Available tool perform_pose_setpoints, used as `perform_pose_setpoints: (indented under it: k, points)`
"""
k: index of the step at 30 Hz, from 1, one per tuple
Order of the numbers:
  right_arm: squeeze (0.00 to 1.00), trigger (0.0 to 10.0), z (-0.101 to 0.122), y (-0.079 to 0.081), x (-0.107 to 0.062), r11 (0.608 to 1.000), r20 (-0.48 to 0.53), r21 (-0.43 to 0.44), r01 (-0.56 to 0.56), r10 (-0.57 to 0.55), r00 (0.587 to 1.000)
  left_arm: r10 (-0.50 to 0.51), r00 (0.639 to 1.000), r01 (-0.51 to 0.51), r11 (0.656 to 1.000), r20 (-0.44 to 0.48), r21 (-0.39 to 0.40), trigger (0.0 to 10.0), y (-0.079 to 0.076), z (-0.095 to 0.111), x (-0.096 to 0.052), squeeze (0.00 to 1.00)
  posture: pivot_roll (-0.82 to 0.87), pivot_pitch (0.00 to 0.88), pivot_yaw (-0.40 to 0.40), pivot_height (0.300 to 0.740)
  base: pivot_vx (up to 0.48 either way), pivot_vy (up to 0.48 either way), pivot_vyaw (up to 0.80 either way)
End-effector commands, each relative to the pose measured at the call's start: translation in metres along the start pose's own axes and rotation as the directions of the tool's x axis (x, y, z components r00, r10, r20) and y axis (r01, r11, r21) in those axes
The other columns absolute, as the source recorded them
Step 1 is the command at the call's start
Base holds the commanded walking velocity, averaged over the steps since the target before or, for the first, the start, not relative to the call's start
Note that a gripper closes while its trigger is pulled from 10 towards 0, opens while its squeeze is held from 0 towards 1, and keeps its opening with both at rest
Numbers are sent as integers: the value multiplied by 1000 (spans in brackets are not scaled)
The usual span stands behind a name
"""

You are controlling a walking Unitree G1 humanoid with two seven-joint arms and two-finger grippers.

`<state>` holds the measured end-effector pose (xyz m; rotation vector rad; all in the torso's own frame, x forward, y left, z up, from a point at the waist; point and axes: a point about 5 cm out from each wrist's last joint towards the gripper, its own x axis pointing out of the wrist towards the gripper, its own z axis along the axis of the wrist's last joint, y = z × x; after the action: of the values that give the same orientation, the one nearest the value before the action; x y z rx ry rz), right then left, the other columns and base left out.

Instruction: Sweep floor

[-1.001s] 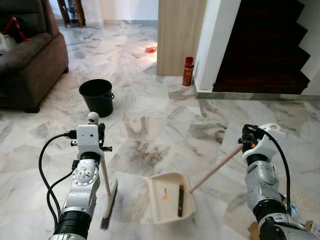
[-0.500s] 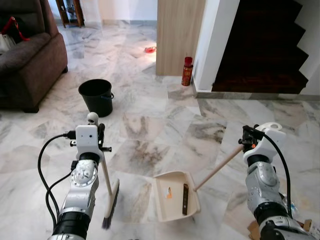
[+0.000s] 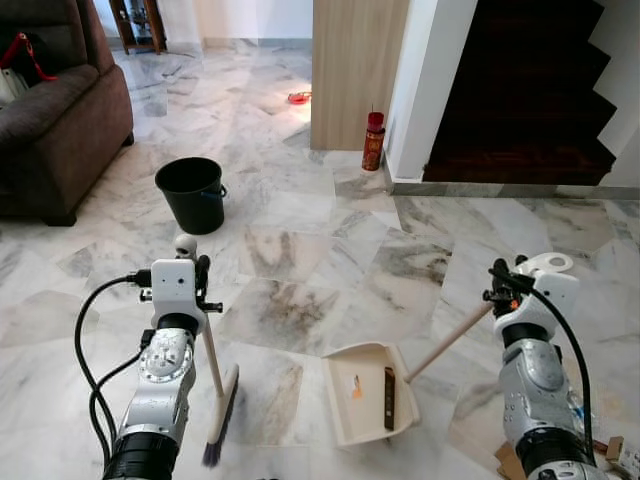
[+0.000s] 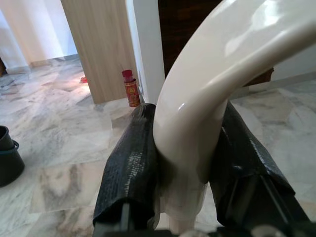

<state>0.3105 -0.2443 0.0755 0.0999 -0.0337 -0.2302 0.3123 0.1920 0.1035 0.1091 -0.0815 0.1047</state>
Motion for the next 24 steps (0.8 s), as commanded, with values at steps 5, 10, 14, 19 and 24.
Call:
perform_pose_setpoints:
  k: [5,10,14,19,24]
  points:
    - [0,10000,43,13,19,999,163,32,-22,17,986,-6,995,6,1000,99,-2,10000,-3,23,9,0,-34,0,9,740,0,0,0]
    - [0,10000,59,16,25,999,215,36,-27,18,977,-10,993,9,1000,115,11,10000,-3,27,11,0,-26,0,6,740,0,0,0]
    - [0,10000,81,24,31,998,278,49,-45,30,960,-8,992,7,1000,122,13,10000,-2,30,12,0,-26,0,6,740,0,0,0]
    - [0,10000,93,33,33,996,305,54,-64,44,951,-7,992,4,1000,128,18,10000,-1,32,13,0,-27,0,8,740,0,0,0]
    - [0,10000,89,35,32,997,292,47,-67,51,955,-8,992,5,1000,129,20,10000,-1,32,13,0,-26,0,8,740,0,0,0]
